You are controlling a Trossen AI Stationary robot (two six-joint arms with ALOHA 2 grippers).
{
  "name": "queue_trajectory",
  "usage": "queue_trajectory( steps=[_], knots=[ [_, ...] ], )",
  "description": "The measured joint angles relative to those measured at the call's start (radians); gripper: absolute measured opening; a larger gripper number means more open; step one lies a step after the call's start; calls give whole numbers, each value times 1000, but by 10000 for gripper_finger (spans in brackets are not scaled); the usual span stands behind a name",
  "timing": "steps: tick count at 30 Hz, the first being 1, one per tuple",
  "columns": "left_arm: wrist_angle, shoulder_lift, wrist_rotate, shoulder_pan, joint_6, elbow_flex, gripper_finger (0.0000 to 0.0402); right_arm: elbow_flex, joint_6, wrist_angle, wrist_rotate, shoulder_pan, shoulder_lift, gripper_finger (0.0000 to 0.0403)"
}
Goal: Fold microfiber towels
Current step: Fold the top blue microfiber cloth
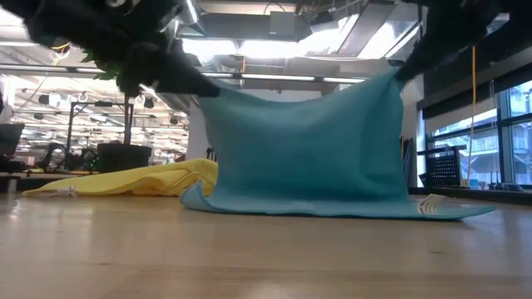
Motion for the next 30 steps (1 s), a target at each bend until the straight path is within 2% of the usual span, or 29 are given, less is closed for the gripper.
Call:
queue_trajectory(
  steps=[7,12,15,21,26,30],
  knots=[
    [137,0,-5,-57,-45,-121,0,0,59,-8,-12,48,124,0],
    [169,20,1,-79,-51,-129,0,0,115,-92,42,65,107,0],
    [252,57,-1,-71,-16,-129,0,1,125,-148,86,53,67,0],
    [419,150,45,-2,128,-110,0,1,40,-200,160,-43,-43,0],
    [423,180,59,85,211,-28,0,14,-104,-198,171,-186,-146,0],
    [385,183,175,127,215,10,0,19,-143,-185,144,-242,-200,0]
  ],
)
